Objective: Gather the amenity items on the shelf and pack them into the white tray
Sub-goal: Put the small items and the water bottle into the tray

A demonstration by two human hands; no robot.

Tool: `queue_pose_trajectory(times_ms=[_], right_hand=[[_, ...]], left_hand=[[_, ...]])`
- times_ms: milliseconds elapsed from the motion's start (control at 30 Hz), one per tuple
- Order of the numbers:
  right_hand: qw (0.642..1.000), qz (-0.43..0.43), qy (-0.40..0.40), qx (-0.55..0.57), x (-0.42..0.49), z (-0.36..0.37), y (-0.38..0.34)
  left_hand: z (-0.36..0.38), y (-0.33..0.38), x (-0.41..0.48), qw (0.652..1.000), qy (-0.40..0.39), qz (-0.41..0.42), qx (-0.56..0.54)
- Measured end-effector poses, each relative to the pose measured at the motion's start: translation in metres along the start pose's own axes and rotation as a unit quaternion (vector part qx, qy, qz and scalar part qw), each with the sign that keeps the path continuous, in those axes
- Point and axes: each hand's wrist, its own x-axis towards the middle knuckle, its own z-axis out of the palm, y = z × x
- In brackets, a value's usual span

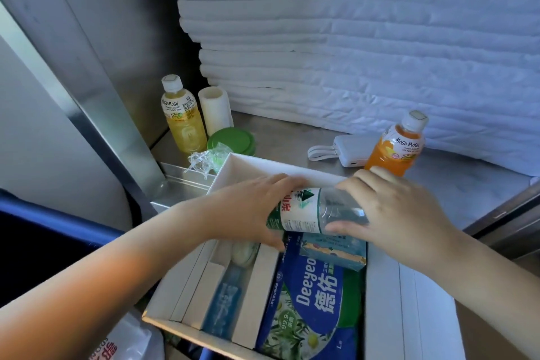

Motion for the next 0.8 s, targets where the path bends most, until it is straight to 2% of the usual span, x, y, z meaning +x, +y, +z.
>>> queue_pose_trajectory(times_ms=[67,167,300,400,467,700,800], right_hand=[[0.999,0.010,-0.031,0.009,0.001,0.002,-0.003],[0.996,-0.001,-0.088,0.016,0.001,0.003,-0.004],[0.995,-0.062,-0.060,0.048,-0.003,0.005,-0.002],[0.993,-0.054,-0.059,0.081,-0.003,0.007,0.000],[0.991,-0.040,-0.084,0.100,0.000,0.009,0.002],[0.985,-0.050,-0.130,0.106,0.009,0.007,0.006],[0.972,-0.026,-0.119,0.203,0.019,-0.006,0.008]], left_hand=[[0.006,-0.001,0.004,0.997,0.037,0.018,0.071],[0.009,-0.006,0.003,0.989,0.054,0.031,0.137],[0.010,-0.013,-0.005,0.978,0.082,0.025,0.191],[0.010,-0.011,-0.010,0.950,0.136,0.046,0.276],[0.009,-0.009,-0.010,0.942,0.165,0.048,0.287],[0.008,-0.010,-0.006,0.950,0.133,0.024,0.283],[0.008,-0.010,-0.008,0.950,0.126,0.020,0.286]])
